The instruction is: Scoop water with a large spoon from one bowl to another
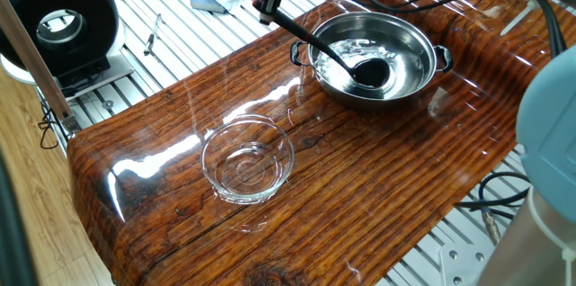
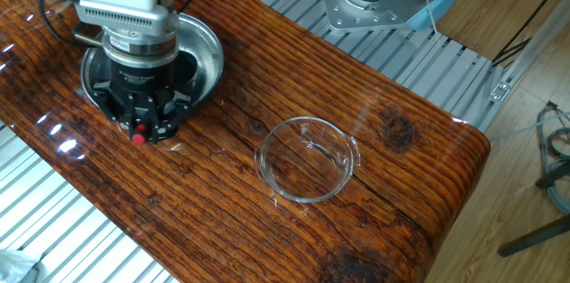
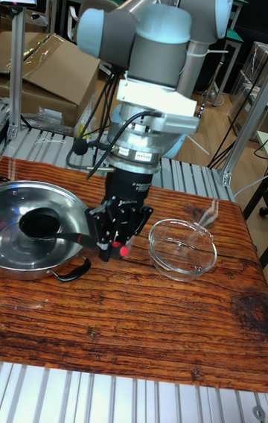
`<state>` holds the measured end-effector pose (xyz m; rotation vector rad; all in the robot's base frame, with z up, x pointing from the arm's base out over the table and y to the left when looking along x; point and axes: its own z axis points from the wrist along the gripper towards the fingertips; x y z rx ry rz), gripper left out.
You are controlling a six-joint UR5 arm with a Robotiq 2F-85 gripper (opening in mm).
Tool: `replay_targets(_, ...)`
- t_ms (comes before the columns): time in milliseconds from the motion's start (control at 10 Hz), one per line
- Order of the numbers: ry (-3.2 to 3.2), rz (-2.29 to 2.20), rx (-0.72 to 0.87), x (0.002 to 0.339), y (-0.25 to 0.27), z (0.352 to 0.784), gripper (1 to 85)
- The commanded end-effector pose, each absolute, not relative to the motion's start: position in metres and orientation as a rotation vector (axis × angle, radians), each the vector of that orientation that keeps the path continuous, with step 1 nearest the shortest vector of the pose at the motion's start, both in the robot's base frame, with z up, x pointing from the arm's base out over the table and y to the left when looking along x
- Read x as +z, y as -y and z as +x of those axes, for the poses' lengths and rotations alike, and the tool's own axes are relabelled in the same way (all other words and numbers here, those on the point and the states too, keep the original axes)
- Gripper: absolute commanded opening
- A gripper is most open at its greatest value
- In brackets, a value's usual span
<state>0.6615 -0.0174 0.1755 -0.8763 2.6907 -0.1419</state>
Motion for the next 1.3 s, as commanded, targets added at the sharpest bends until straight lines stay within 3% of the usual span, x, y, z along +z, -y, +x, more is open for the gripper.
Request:
replay_targets(0,-2.716,-0.835,-0.140,0.186,0.010,0.655,1.0)
replay_targets(1200,-2.786,-0.798,-0.186,0.197,0.005,0.635,1.0)
